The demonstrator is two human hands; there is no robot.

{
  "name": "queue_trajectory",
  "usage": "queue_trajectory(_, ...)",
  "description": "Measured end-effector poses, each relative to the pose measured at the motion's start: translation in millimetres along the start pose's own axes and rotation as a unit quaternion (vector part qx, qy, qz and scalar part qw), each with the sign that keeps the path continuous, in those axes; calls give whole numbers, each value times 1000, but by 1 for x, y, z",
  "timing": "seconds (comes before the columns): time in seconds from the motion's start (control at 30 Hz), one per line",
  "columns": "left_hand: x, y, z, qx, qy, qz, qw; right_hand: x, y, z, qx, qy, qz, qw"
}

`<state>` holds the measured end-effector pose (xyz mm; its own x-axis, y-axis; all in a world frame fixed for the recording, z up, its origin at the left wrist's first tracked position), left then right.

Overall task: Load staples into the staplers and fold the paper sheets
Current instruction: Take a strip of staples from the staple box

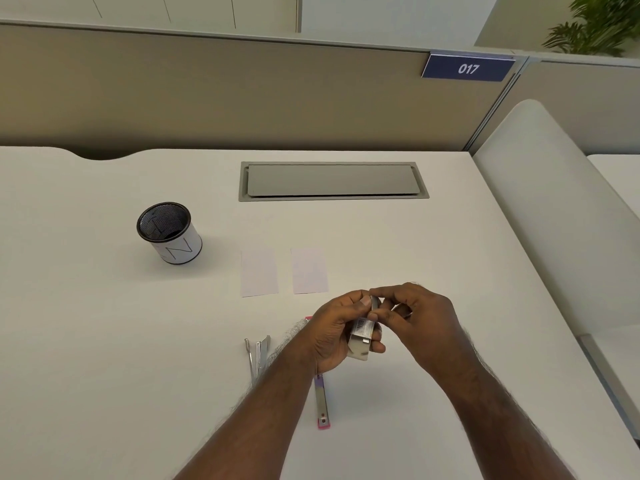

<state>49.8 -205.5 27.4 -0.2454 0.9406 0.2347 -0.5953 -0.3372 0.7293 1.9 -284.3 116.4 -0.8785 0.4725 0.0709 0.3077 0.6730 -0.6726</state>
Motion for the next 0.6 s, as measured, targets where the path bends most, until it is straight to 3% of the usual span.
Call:
queue_trajectory(0.33, 2, -3, -3, 8, -3, 21, 1000, 8, 1, -17, 149, -51, -4, 987)
queue_trajectory(0.6, 4, -2, -4, 21, -8, 14, 1000, 5, 1, -7, 75, -18, -7, 997)
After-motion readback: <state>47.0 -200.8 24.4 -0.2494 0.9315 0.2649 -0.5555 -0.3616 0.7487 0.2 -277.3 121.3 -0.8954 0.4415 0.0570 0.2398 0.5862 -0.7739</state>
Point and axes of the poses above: each hand's wrist, its own x-axis away from the middle knuckle, its own y-axis out of the palm, z = x × y, the point moved 10 cm from there along -x, towards the middle knuckle, and after that the axes turned 5 degrees about -z, right-handed, at the moved point
